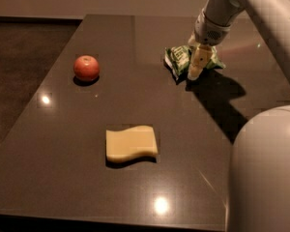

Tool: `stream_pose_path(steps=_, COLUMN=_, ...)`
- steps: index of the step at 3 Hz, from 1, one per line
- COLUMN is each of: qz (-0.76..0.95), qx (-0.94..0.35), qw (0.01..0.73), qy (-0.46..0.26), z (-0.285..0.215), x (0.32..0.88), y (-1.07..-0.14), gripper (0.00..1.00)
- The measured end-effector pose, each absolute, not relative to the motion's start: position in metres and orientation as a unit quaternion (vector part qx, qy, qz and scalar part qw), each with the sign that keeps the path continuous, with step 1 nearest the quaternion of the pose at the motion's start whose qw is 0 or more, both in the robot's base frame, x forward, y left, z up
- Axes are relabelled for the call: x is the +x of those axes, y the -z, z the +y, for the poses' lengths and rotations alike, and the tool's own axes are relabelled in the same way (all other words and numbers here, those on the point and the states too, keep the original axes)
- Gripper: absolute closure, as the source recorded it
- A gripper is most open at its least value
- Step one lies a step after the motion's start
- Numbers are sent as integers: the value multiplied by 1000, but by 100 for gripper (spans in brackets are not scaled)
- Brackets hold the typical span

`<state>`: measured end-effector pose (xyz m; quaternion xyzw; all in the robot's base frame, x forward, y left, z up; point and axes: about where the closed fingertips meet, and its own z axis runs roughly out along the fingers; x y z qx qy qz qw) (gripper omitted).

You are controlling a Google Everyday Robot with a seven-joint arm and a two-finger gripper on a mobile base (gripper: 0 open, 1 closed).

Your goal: Pick green jalapeno chip bag

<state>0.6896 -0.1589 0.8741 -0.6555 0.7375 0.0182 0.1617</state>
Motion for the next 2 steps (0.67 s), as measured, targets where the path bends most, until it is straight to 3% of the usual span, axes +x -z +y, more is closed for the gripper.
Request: stream_pose_path(steps=2, qz=727, qx=-668, qw=154, qy=-28, z=-148, x=688, y=-874, gripper=65)
